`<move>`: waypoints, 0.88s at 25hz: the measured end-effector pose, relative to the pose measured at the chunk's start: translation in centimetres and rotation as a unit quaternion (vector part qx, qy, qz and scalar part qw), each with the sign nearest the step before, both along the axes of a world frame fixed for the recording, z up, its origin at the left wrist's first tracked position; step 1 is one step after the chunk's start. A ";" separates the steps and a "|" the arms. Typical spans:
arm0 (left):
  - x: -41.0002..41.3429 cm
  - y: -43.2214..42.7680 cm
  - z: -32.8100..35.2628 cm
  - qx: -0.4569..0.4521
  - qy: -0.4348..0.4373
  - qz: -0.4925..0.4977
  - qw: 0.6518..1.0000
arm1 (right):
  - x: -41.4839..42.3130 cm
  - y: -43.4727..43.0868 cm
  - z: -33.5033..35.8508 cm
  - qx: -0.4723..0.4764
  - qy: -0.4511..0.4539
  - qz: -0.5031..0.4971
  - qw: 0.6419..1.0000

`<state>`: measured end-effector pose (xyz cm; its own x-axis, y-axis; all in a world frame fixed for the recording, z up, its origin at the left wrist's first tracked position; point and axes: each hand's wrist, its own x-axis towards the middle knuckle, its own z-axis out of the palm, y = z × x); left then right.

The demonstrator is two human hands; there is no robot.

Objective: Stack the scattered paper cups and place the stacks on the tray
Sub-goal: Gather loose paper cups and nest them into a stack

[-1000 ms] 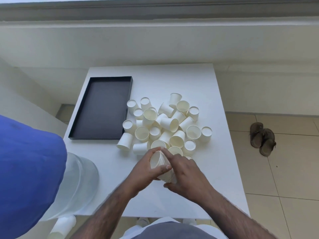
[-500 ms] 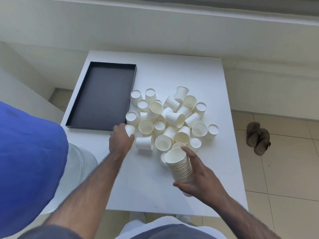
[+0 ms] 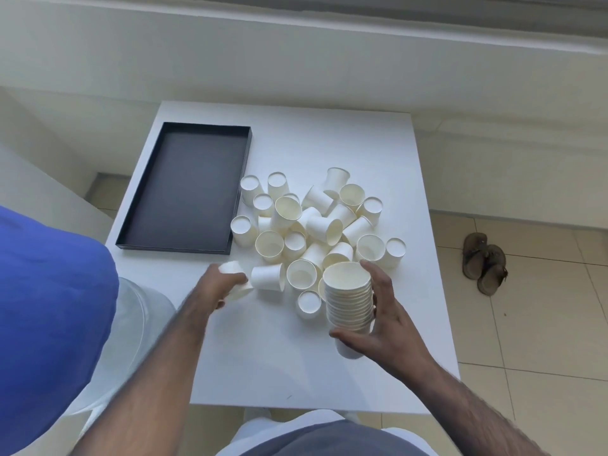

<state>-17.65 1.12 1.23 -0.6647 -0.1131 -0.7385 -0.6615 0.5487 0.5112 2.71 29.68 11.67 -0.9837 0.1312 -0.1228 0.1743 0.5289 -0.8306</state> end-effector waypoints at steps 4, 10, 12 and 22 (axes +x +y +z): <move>4.6 0.1 3.5 0.277 -0.133 0.155 0.939 | -2.6 -1.5 1.1 -0.089 0.092 -0.047 0.991; 9.4 4.6 6.7 0.474 -0.144 0.164 0.853 | -5.7 -4.4 2.5 -0.145 0.161 -0.071 0.974; 10.1 6.0 7.8 0.511 -0.150 0.180 0.827 | -6.2 -4.9 2.6 -0.149 0.179 -0.077 0.970; 11.3 9.1 8.2 0.409 -0.101 0.131 0.897 | -4.5 -4.1 0.3 -0.265 0.091 -0.161 0.946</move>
<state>-6.32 10.26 9.45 -0.5373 0.3884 -0.7487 -0.8378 -0.1433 0.5269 -1.76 25.56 11.93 -0.9142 0.3956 -0.0875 0.0835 -0.0276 -0.9961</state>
